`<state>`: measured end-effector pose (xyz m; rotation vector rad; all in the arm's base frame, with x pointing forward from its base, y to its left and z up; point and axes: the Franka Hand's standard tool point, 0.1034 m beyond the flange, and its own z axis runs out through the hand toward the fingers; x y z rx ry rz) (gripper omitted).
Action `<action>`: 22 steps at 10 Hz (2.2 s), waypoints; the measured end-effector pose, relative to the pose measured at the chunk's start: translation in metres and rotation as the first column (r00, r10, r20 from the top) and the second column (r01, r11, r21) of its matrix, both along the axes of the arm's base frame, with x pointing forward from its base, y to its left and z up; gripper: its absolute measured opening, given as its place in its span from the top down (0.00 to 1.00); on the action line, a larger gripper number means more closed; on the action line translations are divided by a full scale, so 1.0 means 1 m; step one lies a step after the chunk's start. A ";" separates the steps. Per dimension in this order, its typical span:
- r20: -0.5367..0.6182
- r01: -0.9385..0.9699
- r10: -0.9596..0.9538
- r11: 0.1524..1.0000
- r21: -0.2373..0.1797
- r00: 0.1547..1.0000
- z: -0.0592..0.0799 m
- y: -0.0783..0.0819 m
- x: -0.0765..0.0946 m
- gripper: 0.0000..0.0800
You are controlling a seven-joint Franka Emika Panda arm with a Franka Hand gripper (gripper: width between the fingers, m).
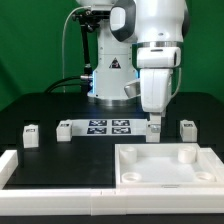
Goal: Assemble one leg
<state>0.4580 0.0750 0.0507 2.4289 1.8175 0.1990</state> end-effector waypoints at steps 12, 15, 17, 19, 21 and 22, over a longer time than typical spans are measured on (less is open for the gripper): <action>-0.194 0.959 -0.940 0.265 0.106 0.281 -0.002 0.084 -0.048 0.19; -0.195 0.957 -0.937 0.288 0.046 0.291 -0.004 0.079 -0.050 0.19; -0.223 0.936 -0.938 0.305 -0.176 0.264 -0.001 0.072 -0.048 0.19; -0.240 0.887 -0.946 0.293 -0.356 0.217 -0.004 0.067 -0.056 0.19; -0.247 0.801 -0.955 0.276 -0.531 0.165 -0.006 0.065 -0.060 0.19; -0.244 0.781 -0.958 0.269 -0.563 0.154 -0.009 0.066 -0.061 0.19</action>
Offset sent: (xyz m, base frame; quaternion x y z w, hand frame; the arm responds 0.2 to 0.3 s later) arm -0.0248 0.0070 0.0046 0.0104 -0.0430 0.3473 0.9367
